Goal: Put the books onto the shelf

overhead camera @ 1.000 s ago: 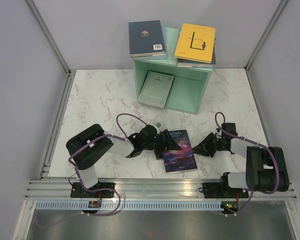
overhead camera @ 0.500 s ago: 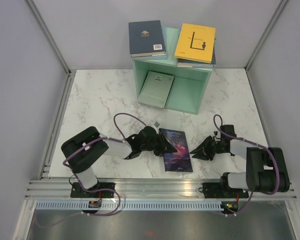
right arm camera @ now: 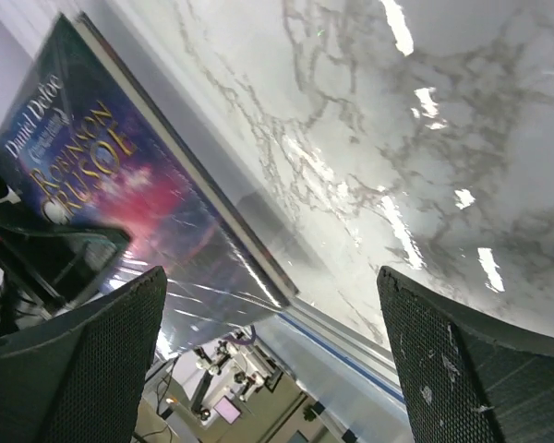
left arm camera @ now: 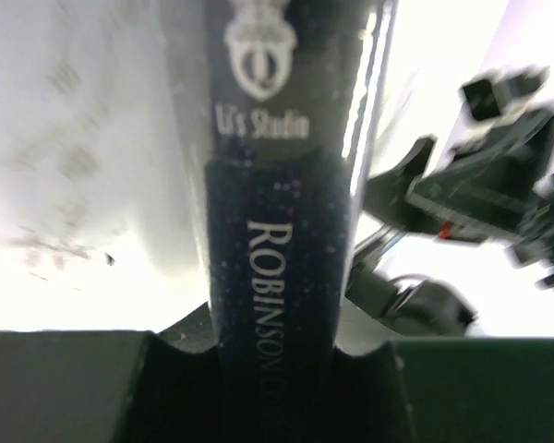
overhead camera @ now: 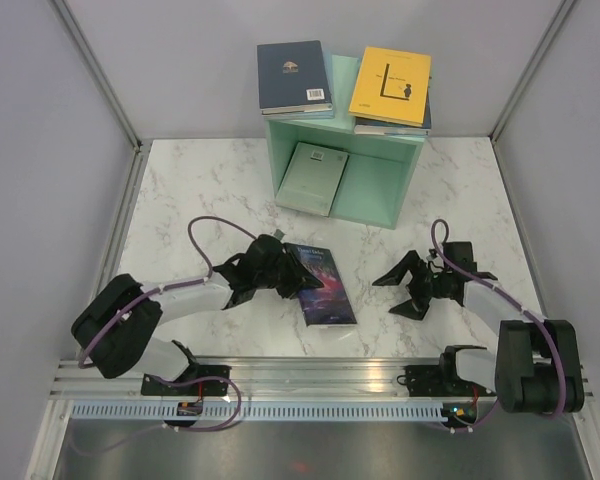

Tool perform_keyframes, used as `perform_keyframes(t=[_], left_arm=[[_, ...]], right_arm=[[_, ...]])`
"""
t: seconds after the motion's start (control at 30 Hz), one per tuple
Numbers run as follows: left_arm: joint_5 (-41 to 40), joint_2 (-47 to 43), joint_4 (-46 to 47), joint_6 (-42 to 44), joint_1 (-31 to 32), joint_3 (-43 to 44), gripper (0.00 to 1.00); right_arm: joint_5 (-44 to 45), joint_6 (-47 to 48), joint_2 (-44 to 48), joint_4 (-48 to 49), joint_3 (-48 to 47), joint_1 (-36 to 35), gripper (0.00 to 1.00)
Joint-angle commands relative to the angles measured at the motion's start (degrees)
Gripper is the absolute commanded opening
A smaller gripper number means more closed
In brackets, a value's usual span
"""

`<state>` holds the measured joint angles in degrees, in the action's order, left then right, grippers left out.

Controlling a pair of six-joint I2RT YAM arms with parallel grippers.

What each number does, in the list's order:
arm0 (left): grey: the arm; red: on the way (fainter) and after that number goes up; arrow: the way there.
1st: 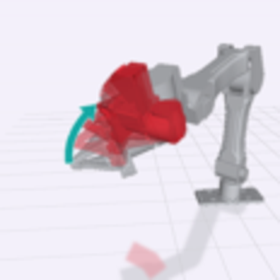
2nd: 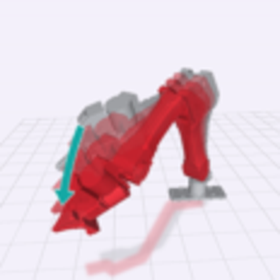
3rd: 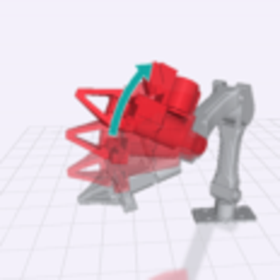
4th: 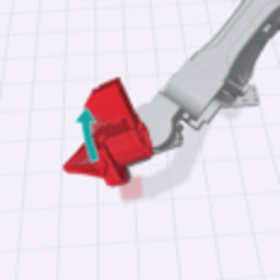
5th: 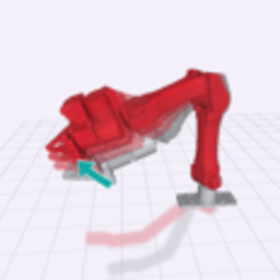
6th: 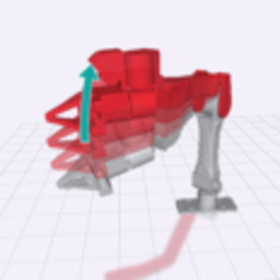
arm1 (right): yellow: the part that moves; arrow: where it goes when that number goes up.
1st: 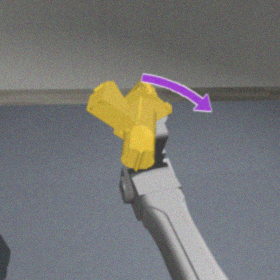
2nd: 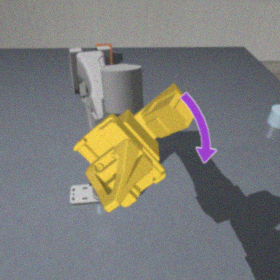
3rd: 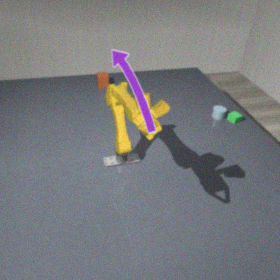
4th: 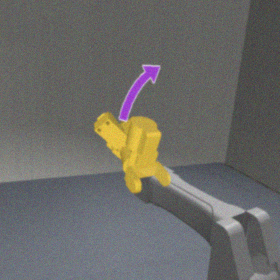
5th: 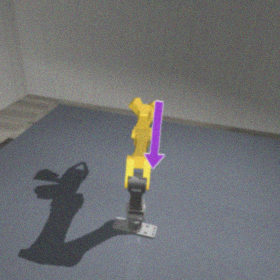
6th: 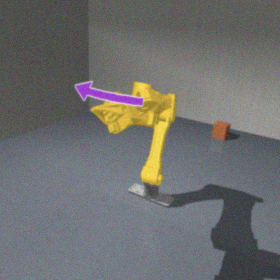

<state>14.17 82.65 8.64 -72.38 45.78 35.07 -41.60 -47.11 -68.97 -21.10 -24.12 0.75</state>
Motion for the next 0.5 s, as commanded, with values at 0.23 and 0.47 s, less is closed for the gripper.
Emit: perform_keyframes(t=[0.23, 0.47], left_arm=[[9.7, -4.3, 3.8, 1.5, -7.1, 7.7, 0.02], [10.7, -5.1, 11.3, -3.2, -7.1, 4.8, 0.02]], right_arm=[[-5.2, -20.6, 1.5, 29.2, 3.5, -11.4, 0.98], [-5.2, -30.5, -1.8, 43.4, 5.6, -16.2, 0.98]])
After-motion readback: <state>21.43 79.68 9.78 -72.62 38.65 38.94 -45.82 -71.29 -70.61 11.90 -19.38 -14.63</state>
